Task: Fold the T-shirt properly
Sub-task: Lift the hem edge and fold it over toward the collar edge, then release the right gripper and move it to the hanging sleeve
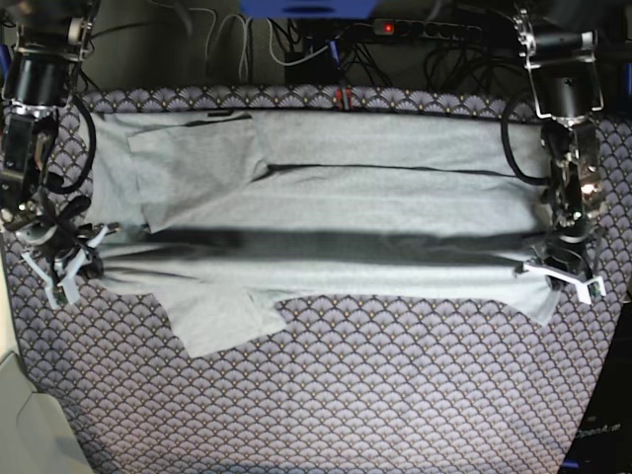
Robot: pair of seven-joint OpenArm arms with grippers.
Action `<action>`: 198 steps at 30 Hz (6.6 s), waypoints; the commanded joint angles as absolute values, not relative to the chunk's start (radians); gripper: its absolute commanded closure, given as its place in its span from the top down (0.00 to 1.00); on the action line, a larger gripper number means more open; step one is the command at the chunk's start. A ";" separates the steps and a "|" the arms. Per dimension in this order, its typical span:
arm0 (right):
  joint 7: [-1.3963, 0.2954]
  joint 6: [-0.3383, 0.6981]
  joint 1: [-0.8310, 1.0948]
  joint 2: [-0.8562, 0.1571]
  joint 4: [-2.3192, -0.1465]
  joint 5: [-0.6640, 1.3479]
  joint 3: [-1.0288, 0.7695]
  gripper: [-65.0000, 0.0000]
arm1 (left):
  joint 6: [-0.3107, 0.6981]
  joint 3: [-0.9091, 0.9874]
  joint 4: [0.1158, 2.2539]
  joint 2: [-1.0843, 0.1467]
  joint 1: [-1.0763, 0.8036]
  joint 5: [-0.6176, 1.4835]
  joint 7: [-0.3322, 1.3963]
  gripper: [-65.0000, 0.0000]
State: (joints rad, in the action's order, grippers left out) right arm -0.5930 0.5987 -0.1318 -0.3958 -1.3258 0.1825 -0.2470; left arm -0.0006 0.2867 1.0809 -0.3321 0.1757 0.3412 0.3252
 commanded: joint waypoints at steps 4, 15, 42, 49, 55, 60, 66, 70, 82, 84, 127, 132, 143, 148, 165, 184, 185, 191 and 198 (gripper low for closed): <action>-0.573 0.593 -0.104 -0.417 -1.405 0.189 -0.257 0.00 | 0.001 0.377 1.185 -0.340 0.157 0.341 0.358 0.01; -0.573 0.595 0.044 -0.394 -1.569 0.191 -0.317 0.00 | 0.004 0.495 1.348 -0.312 0.054 0.341 0.486 0.01; -0.696 0.698 0.147 -0.352 -1.817 0.189 -0.527 0.00 | 0.002 0.496 1.609 -0.292 -0.022 0.341 0.553 0.01; -0.690 0.698 0.180 -0.331 -1.819 0.189 -0.522 0.00 | 0.004 0.496 1.590 -0.291 -0.025 0.341 0.553 0.01; -0.690 0.698 0.183 -0.311 -1.816 0.189 -0.519 0.00 | 0.004 0.496 1.523 -0.292 -0.031 0.341 0.545 0.01; -0.690 0.698 0.183 -0.311 -1.813 0.189 -0.519 0.00 | 0.004 0.496 1.498 -0.292 -0.030 0.341 0.545 0.01; -0.696 0.698 0.199 -0.309 -1.813 0.189 -0.519 0.00 | 0.004 0.496 1.500 -0.292 -0.036 0.341 0.550 0.01; -0.690 0.698 0.232 -0.309 -1.814 0.191 -0.519 0.00 | 0.004 0.496 1.501 -0.294 -0.059 0.341 0.552 0.01; -0.688 0.698 0.318 -0.295 -1.813 0.189 -0.458 0.00 | 0.004 0.496 1.454 -0.294 -0.108 0.341 0.549 0.01; -0.688 0.698 0.326 -0.295 -1.813 0.189 -0.458 0.00 | 0.004 0.496 1.432 -0.294 -0.110 0.341 0.552 0.01; -0.697 0.698 0.380 -0.317 -1.811 0.185 -0.453 0.40 | 0.005 0.495 1.389 -0.291 -0.196 0.341 0.555 0.64; -0.697 0.698 0.375 -0.317 -1.811 0.185 -0.453 0.40 | 0.005 0.496 1.360 -0.268 -0.196 0.341 0.553 0.57; -0.697 0.698 0.374 -0.318 -1.811 0.183 -0.455 0.40 | 0.005 0.496 1.234 -0.268 -0.188 0.343 0.544 0.36; -0.697 0.698 0.374 -0.320 -1.811 0.183 -0.456 0.40 | 0.005 0.496 1.234 -0.269 -0.188 0.343 0.544 0.35; -0.697 0.698 0.286 -0.340 -1.813 0.185 -0.489 0.40 | 0.005 0.496 1.234 -0.266 -0.189 0.343 0.544 0.01; -0.858 0.698 -0.257 -0.315 -1.316 0.185 -0.099 0.40 | 0.005 0.496 1.308 -0.269 -0.189 0.383 0.545 0.01; -0.832 0.698 -0.268 -0.315 -1.285 0.185 -0.099 0.40 | 0.005 0.495 1.308 -0.268 -0.189 0.383 0.545 0.01; -0.737 0.698 -0.334 -0.318 -1.130 0.185 -0.025 0.40 | 0.005 0.490 1.307 -0.263 -0.186 0.383 0.545 0.01; -0.693 0.698 -0.389 -0.291 -1.053 0.185 0.033 0.40 | 0.005 0.489 1.300 -0.263 -0.166 0.377 0.550 0.01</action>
